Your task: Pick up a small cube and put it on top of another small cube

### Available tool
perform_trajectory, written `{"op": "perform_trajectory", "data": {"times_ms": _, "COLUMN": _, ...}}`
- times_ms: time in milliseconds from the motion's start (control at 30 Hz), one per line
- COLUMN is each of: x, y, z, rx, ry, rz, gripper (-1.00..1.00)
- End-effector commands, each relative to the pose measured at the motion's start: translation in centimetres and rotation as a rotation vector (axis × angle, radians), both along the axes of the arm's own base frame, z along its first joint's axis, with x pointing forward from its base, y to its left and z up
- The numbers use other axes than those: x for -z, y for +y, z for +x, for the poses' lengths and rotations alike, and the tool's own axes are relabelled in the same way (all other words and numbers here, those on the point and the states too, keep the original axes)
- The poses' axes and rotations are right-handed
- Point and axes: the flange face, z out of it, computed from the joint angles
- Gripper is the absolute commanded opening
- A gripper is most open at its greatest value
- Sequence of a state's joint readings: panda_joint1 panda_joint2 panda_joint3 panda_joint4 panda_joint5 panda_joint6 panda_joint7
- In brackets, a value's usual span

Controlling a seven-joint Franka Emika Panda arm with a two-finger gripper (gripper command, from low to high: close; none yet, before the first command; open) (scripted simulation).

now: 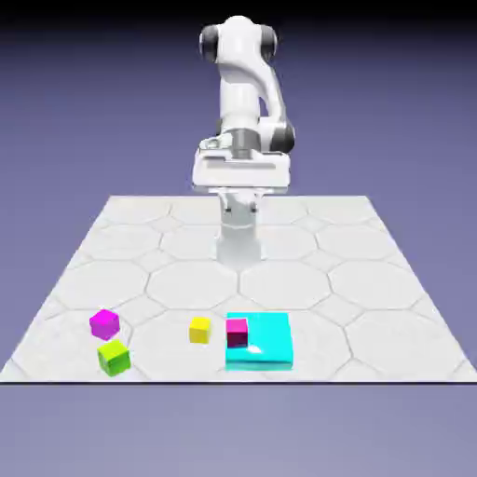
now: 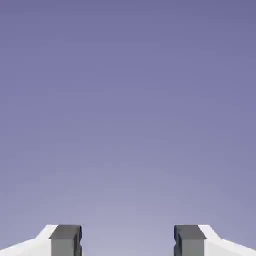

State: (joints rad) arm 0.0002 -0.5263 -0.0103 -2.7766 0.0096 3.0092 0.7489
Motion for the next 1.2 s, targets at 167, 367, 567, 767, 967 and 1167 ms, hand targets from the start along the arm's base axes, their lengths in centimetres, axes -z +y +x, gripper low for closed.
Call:
{"op": "perform_trajectory", "data": {"times_ms": 167, "x": 3.2, "y": -5.3, "z": 5.1, "rx": 0.164, "ry": 0.186, "rz": 0.089, "gripper": 0.00}}
{"op": "perform_trajectory", "data": {"times_ms": 367, "x": 7.8, "y": -11.5, "z": 9.0, "rx": 0.334, "ry": 0.365, "rz": 0.175, "gripper": 0.00}}
{"op": "perform_trajectory", "data": {"times_ms": 567, "x": 13.4, "y": -18.0, "z": 11.4, "rx": 0.504, "ry": 0.537, "rz": 0.255, "gripper": 0.00}}
{"op": "perform_trajectory", "data": {"times_ms": 767, "x": 19.8, "y": -24.7, "z": 12.2, "rx": 0.673, "ry": 0.702, "rz": 0.330, "gripper": 0.00}}
{"op": "perform_trajectory", "data": {"times_ms": 967, "x": 25.6, "y": -29.9, "z": 11.5, "rx": 0.809, "ry": 0.837, "rz": 0.387, "gripper": 0.00}}
{"op": "perform_trajectory", "data": {"times_ms": 1167, "x": 32.6, "y": -29.4, "z": 11.1, "rx": 0.809, "ry": 0.837, "rz": 0.387, "gripper": -1.00}}
